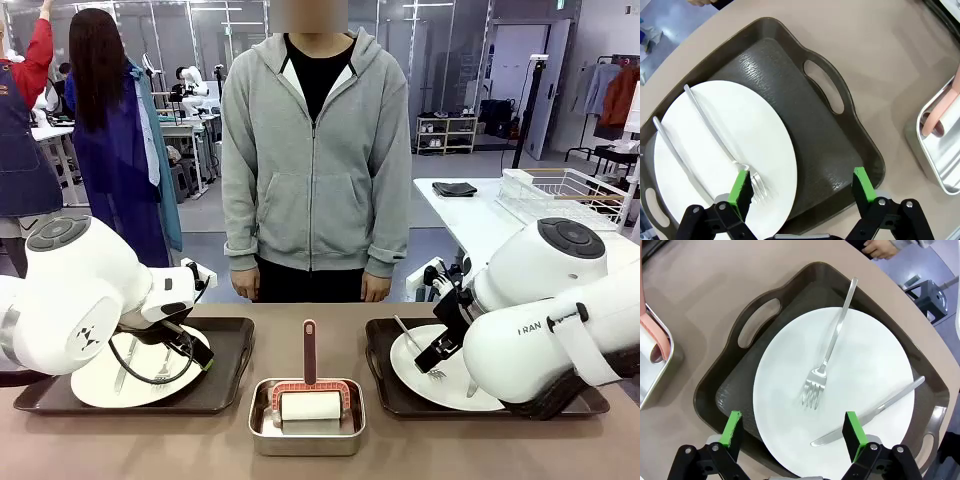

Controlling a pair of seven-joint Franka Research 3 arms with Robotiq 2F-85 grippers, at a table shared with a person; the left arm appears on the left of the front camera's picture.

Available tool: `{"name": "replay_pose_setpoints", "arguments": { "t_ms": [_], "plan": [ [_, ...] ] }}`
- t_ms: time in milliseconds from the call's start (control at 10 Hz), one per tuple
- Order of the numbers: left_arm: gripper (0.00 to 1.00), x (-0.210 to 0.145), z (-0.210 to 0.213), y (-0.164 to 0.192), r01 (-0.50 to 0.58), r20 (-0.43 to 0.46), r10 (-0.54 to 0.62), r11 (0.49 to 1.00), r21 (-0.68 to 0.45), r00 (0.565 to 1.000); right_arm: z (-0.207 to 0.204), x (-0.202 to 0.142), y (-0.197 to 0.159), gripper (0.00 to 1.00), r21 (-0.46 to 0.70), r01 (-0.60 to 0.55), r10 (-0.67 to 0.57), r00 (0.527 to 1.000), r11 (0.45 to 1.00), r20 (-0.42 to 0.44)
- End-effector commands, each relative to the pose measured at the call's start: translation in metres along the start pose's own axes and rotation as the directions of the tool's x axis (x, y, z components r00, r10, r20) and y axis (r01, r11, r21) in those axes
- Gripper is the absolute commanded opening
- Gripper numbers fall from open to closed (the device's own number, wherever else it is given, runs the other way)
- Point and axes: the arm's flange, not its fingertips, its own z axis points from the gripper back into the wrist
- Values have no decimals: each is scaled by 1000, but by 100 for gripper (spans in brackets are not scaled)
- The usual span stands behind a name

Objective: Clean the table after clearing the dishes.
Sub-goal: When the left (or right) Handle tray is removed, use the left hand (or right hand) to clean the left (or right) side of the table with the Lint Roller.

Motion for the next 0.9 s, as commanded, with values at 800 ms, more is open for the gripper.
{"name": "replay_pose_setpoints", "arguments": {
  "t_ms": [800],
  "plan": [
    [100,0,0,0,0,0,0,1000,0,1000,0,0,0,100,0,0,0,1000,1000,0]
  ]
}}
